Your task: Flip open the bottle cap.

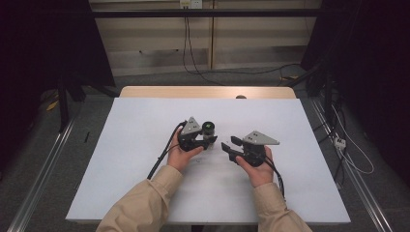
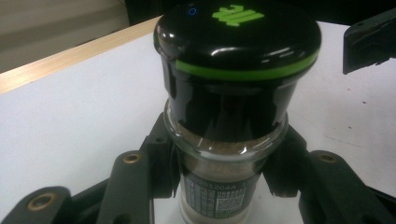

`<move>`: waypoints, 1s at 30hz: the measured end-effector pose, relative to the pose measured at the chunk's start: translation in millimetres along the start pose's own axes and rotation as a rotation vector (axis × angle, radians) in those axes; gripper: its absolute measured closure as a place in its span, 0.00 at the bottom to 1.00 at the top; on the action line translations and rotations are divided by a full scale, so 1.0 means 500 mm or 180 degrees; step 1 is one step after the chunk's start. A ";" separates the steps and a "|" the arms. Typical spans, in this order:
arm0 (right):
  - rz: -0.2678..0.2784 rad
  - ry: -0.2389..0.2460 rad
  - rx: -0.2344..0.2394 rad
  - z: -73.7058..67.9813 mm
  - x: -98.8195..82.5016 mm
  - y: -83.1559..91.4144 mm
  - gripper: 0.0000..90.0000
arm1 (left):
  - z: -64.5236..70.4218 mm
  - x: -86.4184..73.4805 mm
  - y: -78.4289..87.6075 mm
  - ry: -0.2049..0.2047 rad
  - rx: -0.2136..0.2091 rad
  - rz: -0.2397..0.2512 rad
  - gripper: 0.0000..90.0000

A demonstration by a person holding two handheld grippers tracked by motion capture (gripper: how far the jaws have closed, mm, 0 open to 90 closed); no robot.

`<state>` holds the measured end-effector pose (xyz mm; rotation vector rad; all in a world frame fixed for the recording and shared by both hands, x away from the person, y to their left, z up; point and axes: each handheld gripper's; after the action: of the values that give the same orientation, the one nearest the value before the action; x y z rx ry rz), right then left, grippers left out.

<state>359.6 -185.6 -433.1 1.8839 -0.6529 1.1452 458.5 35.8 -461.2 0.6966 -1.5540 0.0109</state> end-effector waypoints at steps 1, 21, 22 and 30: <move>-0.0016 0.0008 0.0009 -0.001 0.002 -0.003 0.62 | 0.000 0.000 0.000 -0.0005 0.0000 -0.0004 0.59; -0.0171 0.0036 0.0131 -0.014 0.034 -0.046 1.00 | 0.000 0.000 0.000 -0.0026 0.0005 -0.0015 0.59; -0.0175 0.0040 0.0132 -0.015 0.035 -0.048 1.00 | 0.000 0.000 0.000 -0.0027 0.0007 -0.0015 0.59; -0.0169 0.0072 0.0122 -0.019 0.048 -0.057 1.00 | 0.001 0.000 0.000 -0.0026 0.0006 -0.0018 0.59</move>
<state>387.7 -162.9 -420.2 1.9063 -0.5688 1.1509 458.2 35.5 -461.1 0.7033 -1.5600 0.0051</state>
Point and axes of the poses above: each handheld gripper's, and its own axes: y roughly backward along the jaws, x roughly out of its top, z roughly to its right, and after that the axes turned 9 degrees about -y, right-handed
